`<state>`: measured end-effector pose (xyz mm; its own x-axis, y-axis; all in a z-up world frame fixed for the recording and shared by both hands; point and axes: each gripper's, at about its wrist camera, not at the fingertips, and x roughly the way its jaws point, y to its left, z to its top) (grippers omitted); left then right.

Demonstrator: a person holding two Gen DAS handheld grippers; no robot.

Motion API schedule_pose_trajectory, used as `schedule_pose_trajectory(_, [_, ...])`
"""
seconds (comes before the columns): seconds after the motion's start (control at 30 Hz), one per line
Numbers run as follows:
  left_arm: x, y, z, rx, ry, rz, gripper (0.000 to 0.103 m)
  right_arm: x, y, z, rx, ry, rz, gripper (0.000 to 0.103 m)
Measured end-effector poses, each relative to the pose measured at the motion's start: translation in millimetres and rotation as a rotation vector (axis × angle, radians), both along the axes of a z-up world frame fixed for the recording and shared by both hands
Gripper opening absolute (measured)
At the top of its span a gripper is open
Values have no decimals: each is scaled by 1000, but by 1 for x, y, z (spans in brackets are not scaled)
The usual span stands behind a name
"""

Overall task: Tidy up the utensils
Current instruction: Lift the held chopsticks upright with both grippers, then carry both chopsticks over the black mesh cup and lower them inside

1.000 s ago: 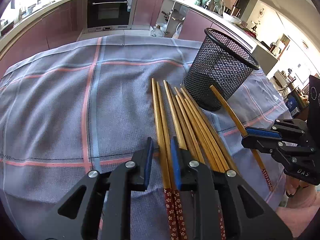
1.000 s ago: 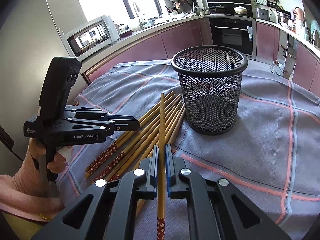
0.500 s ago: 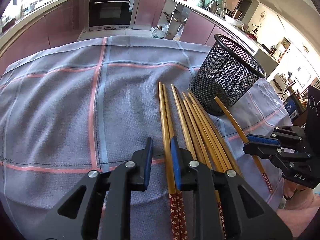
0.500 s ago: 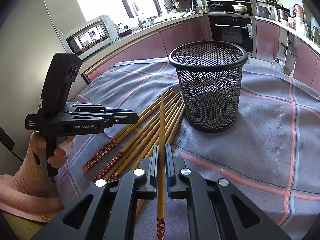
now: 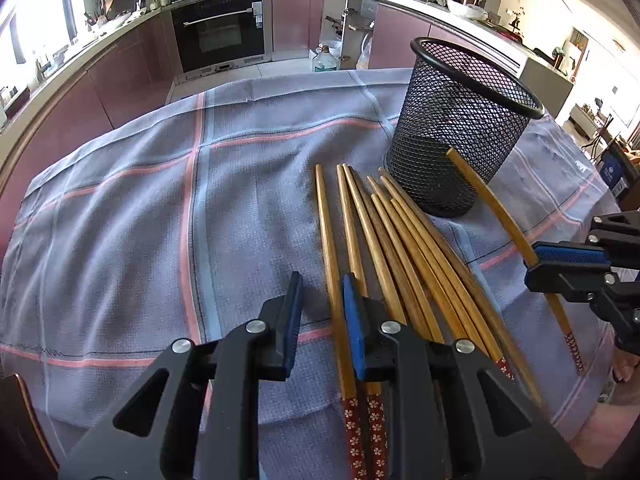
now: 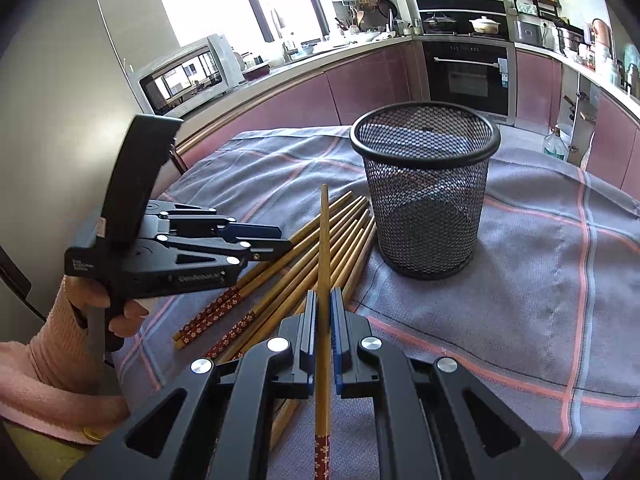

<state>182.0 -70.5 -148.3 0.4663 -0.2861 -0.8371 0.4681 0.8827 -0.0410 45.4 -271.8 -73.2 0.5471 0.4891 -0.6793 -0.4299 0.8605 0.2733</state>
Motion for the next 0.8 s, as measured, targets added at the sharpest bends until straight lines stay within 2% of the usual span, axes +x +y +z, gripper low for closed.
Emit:
schedule_pose_trajectory(0.1, [-1,-4,1,8,-7,5,8,-3,1,6,1,-21,4,6])
schedule_pose_trajectory(0.33, [-11,1,11,-24,-34,42,8,-7,-2,25,10,-84,0,6])
schedule_pose_trajectory(0.5, [-26,12,40,-99,-83,31,7,-7,-9,40,26,-127,-8,6])
schedule_pose_trajectory(0.8, [-63,34,119,-273,-216,-36,7,-10,-25,69,59,-213,-30,6])
